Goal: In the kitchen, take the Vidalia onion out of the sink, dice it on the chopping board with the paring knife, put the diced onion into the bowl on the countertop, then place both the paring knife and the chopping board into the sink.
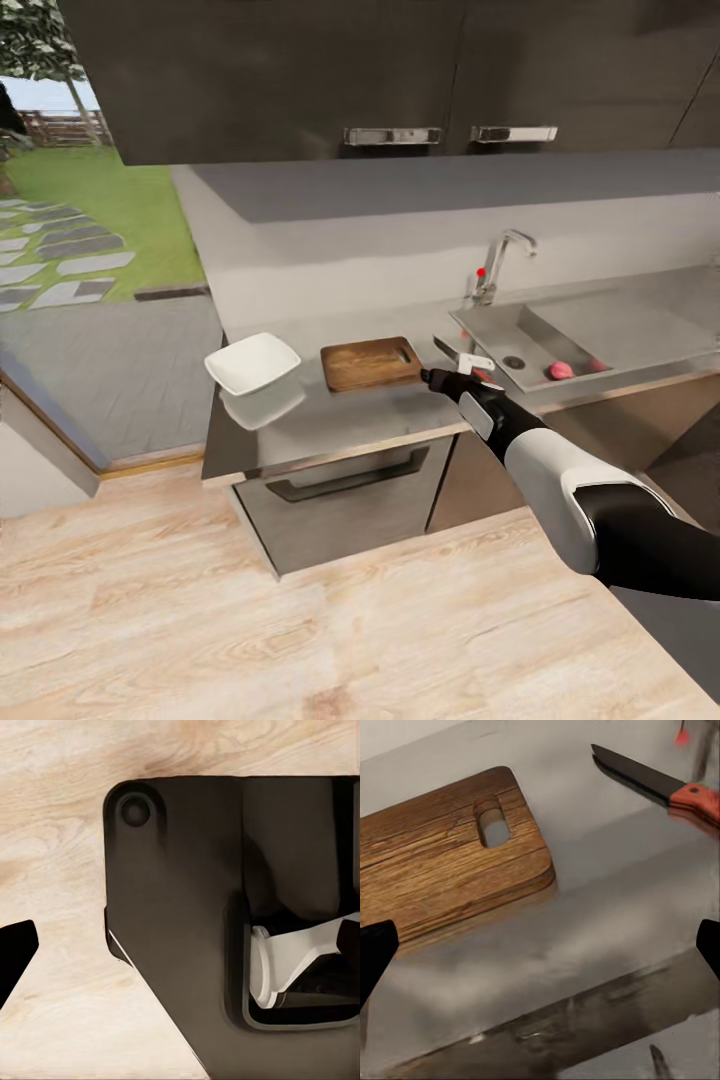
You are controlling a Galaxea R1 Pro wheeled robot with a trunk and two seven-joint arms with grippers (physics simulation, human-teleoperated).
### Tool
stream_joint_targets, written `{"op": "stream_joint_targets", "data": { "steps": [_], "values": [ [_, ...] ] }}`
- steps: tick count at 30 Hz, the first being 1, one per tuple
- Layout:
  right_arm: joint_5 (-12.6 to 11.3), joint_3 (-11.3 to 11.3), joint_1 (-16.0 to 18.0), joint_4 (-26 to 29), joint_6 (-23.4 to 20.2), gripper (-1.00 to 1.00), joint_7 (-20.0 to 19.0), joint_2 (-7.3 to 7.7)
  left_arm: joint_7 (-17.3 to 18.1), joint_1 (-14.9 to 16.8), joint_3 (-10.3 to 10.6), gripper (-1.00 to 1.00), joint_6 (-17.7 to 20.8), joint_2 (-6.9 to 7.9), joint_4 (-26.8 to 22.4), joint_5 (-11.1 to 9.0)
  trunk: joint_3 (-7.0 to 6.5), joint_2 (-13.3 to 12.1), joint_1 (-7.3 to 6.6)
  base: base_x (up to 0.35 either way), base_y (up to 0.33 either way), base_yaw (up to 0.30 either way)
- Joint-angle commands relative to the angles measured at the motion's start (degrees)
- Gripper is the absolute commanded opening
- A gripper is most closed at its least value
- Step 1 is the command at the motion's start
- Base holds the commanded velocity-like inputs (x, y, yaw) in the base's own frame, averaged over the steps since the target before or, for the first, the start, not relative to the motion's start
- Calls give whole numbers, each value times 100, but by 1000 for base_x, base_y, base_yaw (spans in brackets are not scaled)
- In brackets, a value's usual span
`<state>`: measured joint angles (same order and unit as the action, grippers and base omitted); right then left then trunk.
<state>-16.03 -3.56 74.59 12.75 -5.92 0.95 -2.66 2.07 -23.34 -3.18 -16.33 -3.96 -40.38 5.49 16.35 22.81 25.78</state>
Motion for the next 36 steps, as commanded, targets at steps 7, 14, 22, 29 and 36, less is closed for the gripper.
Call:
{"op": "stream_joint_targets", "data": {
  "steps": [7,14,22,29,36],
  "values": [
    [-49,-40,-4,1,455,100,2,1,22,0,-34,100,-10,-8,49,57,10,11,0,-312,-122,0],
    [1,-45,-6,-9,596,100,0,-1,22,-2,-42,100,-10,-8,113,57,10,11,0,-312,-123,0],
    [22,-43,-52,-10,630,100,-188,1,22,1,-40,100,-10,-8,124,57,10,11,0,-312,-124,0],
    [29,-41,-157,-12,987,100,-333,2,22,-1,-40,100,-10,-8,125,57,10,11,0,-312,-127,0],
    [30,-40,-300,-26,1280,100,-355,3,22,4,-42,100,-10,-15,127,51,10,11,0,-153,-83,0]
  ]
}}
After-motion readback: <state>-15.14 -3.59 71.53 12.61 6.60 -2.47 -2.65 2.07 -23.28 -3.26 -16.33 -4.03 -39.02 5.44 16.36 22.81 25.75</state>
